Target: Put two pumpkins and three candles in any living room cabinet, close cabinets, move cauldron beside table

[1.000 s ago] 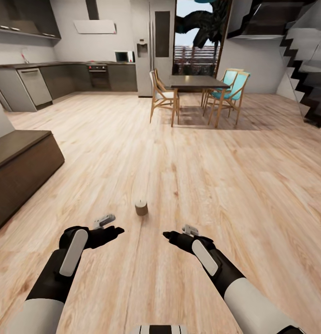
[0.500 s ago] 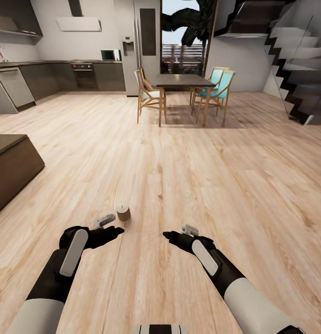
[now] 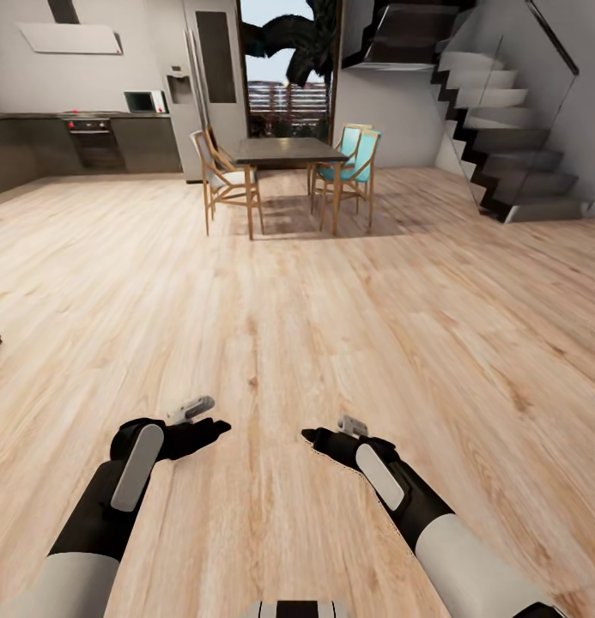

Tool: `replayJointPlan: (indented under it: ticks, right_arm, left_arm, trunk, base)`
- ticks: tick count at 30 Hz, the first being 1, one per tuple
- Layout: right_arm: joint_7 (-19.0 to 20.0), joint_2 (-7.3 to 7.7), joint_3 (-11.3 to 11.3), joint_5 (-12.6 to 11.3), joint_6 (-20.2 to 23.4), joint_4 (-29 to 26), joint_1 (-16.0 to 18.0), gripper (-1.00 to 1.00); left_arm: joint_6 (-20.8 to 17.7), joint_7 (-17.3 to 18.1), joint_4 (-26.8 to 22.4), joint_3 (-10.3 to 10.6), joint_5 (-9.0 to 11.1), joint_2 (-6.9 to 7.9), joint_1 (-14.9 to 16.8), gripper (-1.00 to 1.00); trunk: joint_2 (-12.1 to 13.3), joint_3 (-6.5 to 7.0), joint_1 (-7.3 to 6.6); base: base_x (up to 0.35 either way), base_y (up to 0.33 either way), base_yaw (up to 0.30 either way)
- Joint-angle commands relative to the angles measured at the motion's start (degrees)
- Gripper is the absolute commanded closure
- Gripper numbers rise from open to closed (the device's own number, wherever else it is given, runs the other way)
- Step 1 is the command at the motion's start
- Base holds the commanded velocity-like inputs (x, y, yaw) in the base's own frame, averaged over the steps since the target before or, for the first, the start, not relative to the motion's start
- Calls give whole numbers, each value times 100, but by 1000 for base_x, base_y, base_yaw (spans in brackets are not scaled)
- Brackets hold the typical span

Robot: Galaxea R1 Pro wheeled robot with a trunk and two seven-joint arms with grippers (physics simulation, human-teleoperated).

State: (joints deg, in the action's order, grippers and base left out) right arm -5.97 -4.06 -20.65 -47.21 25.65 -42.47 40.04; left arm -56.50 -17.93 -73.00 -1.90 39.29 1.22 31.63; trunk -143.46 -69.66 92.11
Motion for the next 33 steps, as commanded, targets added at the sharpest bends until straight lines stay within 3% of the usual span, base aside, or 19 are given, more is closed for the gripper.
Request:
replayJointPlan:
  ticks: [1,17,33]
  right_arm:
    - [-65,2,-18,-60,3,-7,4,-100]
    - [-95,2,-22,-51,-7,2,4,-100]
    - [-89,2,-27,-51,-47,2,4,-100]
  left_arm:
    - [-19,-53,-5,-3,61,1,1,-100]
    - [-19,-53,-7,40,61,1,1,-100]
    - [-19,-53,-6,47,61,1,1,-100]
  trunk:
    - [-2,-5,2]
    - [-2,-6,2]
    - [-2,-22,2]
  base:
    - [310,-27,-278]
    - [320,-15,-270]
    - [328,-1,-13]
